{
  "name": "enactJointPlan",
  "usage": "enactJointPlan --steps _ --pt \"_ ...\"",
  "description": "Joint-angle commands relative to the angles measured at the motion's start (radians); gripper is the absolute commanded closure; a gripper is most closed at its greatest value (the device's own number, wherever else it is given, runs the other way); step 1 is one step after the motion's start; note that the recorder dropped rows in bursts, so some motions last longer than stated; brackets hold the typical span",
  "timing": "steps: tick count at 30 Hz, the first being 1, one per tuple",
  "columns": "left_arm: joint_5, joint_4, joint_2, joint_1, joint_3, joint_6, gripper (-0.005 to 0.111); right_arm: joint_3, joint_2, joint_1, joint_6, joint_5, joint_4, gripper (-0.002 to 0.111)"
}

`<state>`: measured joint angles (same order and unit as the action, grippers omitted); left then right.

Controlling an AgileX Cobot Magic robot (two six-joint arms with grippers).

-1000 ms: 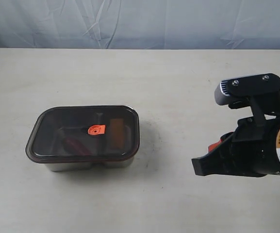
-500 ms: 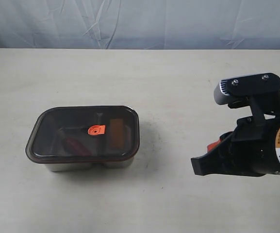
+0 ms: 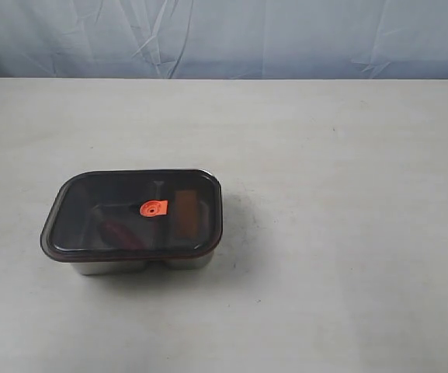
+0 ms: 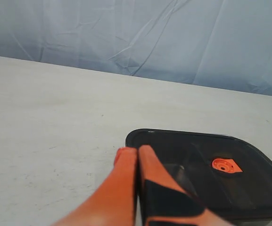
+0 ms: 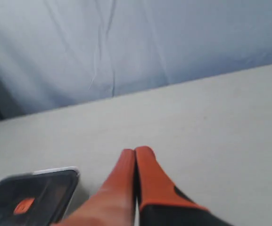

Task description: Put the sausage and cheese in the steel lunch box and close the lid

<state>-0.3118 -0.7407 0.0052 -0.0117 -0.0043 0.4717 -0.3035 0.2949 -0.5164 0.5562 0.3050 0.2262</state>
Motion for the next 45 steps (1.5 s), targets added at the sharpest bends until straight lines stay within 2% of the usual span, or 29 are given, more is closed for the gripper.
enactJointPlan --steps 1,4,9,14,37,45 --pt "0.0 0.003 -0.005 0.001 0.004 0.004 0.107 0.146 -0.199 0.173 -0.003 -0.127 -0.01 0.109" --pt "0.0 0.003 -0.005 0.001 0.004 0.004 0.107 0.226 -0.295 0.235 -0.003 -0.117 -0.023 0.109" --pt "-0.002 0.014 -0.005 0.001 0.004 0.004 0.107 0.304 -0.295 0.307 -0.003 -0.162 -0.107 0.109" --pt "-0.002 0.014 -0.005 0.001 0.004 0.004 0.107 0.304 -0.295 0.307 -0.003 -0.049 -0.109 0.109" --pt "-0.002 0.014 -0.005 0.001 0.004 0.004 0.107 0.304 -0.295 0.307 -0.003 -0.046 -0.125 0.109" --pt "0.016 0.185 -0.005 0.001 0.004 -0.001 0.107 0.304 -0.295 0.307 -0.003 -0.046 -0.125 0.109"
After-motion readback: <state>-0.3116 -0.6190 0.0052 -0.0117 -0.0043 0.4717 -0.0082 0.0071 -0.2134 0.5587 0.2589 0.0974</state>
